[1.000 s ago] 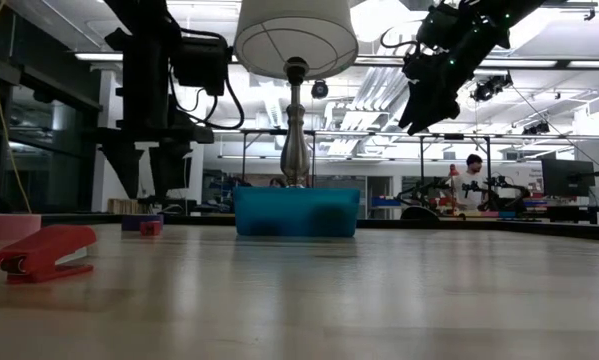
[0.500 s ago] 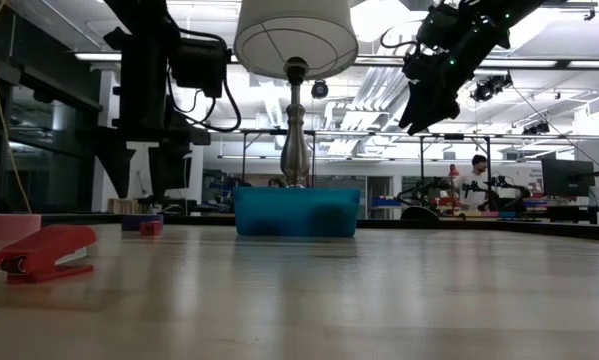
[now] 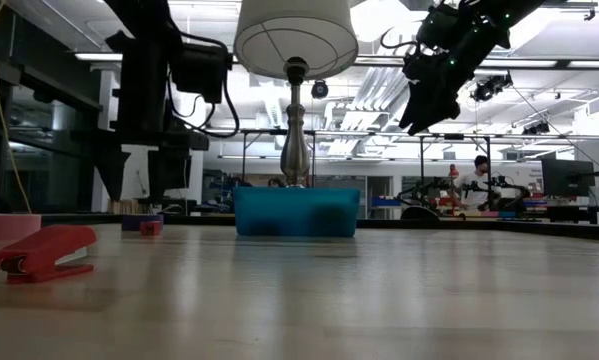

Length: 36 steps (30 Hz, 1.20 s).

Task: Pick and place Stapler, Stapler remover, tape
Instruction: Put the top red stapler into the left transparent bin

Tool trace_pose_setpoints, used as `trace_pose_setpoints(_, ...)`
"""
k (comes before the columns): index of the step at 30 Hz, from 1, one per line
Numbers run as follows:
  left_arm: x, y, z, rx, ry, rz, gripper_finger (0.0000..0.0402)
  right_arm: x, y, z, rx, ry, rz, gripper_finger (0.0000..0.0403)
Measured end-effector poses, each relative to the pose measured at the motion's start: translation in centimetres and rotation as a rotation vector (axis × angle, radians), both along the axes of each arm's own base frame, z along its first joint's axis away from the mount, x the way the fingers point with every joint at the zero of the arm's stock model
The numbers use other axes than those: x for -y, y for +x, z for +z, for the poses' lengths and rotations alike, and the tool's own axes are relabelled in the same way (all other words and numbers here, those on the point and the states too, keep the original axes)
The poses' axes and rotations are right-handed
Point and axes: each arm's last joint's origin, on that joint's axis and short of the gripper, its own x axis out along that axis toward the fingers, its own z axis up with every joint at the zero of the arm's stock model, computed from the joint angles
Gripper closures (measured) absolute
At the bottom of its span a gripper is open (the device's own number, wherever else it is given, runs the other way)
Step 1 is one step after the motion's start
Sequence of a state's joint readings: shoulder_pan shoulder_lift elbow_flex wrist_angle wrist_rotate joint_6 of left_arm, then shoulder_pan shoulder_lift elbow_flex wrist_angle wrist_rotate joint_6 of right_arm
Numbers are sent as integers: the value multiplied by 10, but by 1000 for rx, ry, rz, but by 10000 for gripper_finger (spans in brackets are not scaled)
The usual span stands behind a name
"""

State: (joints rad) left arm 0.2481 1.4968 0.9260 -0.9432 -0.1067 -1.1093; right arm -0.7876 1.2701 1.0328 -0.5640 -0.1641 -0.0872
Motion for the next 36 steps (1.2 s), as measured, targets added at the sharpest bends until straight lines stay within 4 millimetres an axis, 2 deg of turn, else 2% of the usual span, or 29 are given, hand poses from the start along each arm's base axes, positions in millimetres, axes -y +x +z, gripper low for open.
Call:
trace_pose_setpoints(7,-2,10,-13,2,-23,-3,101,0,0,0,-1,1,0,161)
trace_pose_setpoints(36,-1,10,-13,16,-46,-5,101,0,0,0,-1,1,0,161)
